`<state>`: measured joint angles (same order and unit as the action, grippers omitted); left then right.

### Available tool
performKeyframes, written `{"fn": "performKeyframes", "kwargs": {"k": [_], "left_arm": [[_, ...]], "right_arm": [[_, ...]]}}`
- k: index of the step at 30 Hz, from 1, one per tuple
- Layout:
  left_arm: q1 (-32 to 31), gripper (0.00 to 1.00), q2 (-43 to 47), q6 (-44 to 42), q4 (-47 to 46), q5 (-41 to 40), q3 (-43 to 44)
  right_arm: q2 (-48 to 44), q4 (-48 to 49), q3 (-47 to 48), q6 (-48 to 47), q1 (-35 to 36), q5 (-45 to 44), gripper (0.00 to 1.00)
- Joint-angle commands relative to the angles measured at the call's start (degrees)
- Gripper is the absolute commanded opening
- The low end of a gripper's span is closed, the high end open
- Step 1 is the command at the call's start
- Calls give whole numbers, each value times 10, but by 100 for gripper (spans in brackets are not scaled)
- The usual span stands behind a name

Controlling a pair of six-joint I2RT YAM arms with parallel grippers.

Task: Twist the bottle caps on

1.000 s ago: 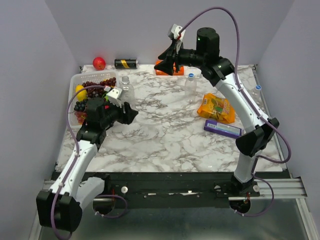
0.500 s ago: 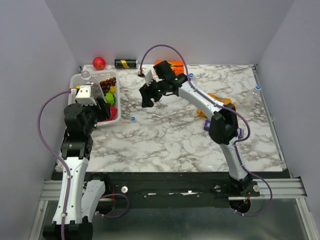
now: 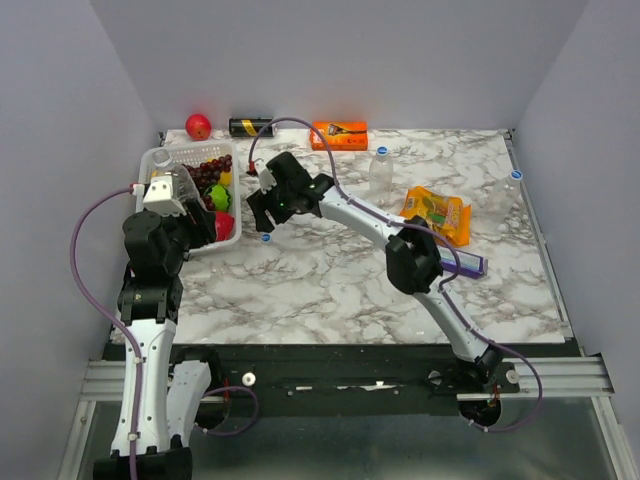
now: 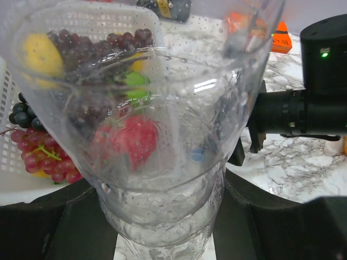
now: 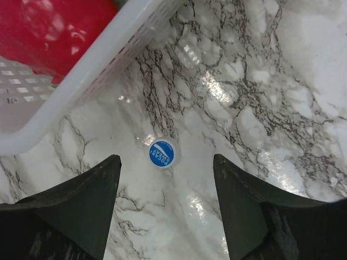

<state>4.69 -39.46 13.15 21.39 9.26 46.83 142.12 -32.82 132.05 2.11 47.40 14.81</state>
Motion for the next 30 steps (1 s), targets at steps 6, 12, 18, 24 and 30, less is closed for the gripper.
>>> {"fn": "performKeyframes", "kwargs": {"k": [6,12,18,24,30], "left_arm": [[15,0,10,18,20,14,8],[16,0,16,21,22,16,6],[16,0,18,34,15,18,-1],[18,0,18,36,13,15,-3],[20,0,25,38,3,9,-13]], "right_arm": [[52,9,52,40,26,-57,74],[71,13,62,42,43,-98,71],[80,14,55,41,50,-137,68],[86,15,58,36,52,-161,56],[76,0,51,27,53,-171,60]]}}
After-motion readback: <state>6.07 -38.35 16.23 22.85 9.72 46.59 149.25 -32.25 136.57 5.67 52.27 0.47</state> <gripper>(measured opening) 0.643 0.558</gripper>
